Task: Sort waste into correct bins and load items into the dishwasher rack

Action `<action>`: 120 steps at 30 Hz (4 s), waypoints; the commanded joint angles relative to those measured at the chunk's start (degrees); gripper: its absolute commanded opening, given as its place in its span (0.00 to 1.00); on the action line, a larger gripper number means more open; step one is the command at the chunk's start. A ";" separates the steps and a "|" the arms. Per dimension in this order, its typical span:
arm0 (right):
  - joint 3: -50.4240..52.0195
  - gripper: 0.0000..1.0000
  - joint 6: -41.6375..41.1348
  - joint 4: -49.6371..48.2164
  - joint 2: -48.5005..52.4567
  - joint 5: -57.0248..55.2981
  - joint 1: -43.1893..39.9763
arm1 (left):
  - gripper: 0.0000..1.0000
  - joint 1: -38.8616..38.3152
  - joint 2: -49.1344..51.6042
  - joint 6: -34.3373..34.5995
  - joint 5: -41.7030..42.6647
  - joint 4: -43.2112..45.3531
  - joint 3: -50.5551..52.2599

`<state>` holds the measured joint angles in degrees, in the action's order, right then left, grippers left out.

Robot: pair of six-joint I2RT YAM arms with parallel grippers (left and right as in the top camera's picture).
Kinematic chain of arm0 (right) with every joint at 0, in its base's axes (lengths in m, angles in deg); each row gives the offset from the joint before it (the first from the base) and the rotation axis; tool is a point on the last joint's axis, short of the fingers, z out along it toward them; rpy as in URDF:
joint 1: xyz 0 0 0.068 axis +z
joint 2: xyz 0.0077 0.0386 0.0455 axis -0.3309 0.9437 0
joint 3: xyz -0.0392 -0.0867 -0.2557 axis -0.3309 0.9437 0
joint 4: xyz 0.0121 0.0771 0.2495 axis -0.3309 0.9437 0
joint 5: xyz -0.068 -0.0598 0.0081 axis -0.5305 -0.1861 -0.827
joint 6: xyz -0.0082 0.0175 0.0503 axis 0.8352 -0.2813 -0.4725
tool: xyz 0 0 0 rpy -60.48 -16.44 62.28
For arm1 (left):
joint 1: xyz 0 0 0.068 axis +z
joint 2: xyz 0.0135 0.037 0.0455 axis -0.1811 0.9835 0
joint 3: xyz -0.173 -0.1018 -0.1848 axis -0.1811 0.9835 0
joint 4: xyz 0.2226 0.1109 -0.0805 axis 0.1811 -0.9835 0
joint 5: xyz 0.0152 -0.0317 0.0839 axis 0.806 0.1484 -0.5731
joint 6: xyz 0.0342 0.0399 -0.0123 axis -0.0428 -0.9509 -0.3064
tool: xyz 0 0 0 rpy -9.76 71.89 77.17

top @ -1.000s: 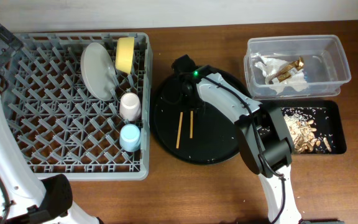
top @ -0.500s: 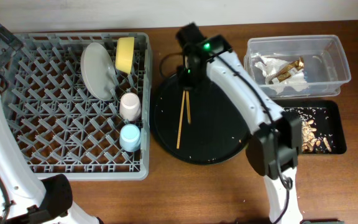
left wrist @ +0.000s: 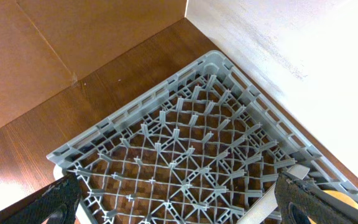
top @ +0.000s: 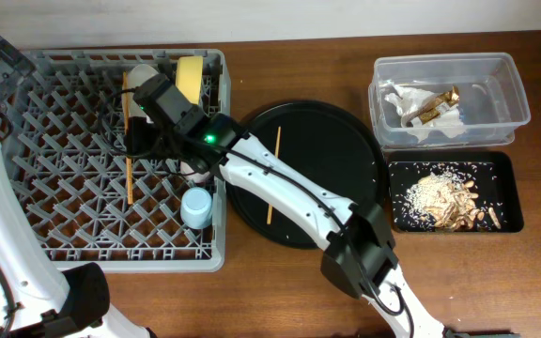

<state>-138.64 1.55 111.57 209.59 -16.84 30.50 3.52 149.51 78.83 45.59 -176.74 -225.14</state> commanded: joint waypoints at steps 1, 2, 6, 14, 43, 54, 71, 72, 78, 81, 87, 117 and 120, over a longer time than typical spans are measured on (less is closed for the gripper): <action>-0.44 0.05 -2.05 -0.09 1.16 -1.44 0.04 | 0.99 0.15 -0.76 0.52 0.24 0.09 -0.68; -0.44 0.20 -2.03 -0.44 1.16 -1.57 0.02 | 0.99 0.15 -0.76 0.52 0.24 0.09 -0.68; -0.44 0.40 -2.03 -0.50 1.16 -1.62 0.02 | 0.99 0.15 -0.76 0.50 0.24 0.09 -0.68; -0.46 0.37 25.31 29.62 -12.35 -7.54 -12.26 | 0.99 0.15 -0.76 0.50 0.24 0.09 -0.68; 28.04 0.04 18.58 24.46 -3.08 -17.73 -16.46 | 1.00 0.13 -0.76 0.52 0.24 0.09 -0.68; 4.22 0.04 9.90 6.27 -8.20 7.56 -9.88 | 0.99 0.15 -0.76 0.52 0.24 0.07 -0.68; 4.20 0.25 23.67 3.08 -6.51 4.98 -4.28 | 0.99 0.15 -0.76 0.52 0.24 0.09 -0.68; 4.20 0.38 29.00 5.29 -8.31 4.96 -5.09 | 0.99 0.15 -0.76 0.52 0.24 0.09 -0.68; 4.20 0.98 46.53 38.29 -27.63 -24.48 -14.47 | 0.99 0.09 -0.76 0.52 0.24 0.09 -0.68; 4.20 0.99 49.72 53.24 -31.23 -28.74 -18.01 | 0.99 0.09 -0.76 0.52 0.24 0.09 -0.68; 4.37 0.98 50.56 63.73 -32.20 -30.67 -25.53 | 0.99 0.09 -0.76 0.52 0.24 0.09 -0.68; 130.55 0.98 54.64 -29.11 -133.83 -15.34 -42.38 | 0.99 0.09 -0.76 0.50 0.24 -0.35 -0.68; 130.55 0.99 54.64 -29.11 -133.79 -15.32 -42.40 | 0.99 0.11 -0.76 0.50 0.24 -0.35 -0.68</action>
<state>-8.44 56.85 82.24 76.37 -32.25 -11.42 3.52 149.38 79.02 45.59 -177.16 -225.36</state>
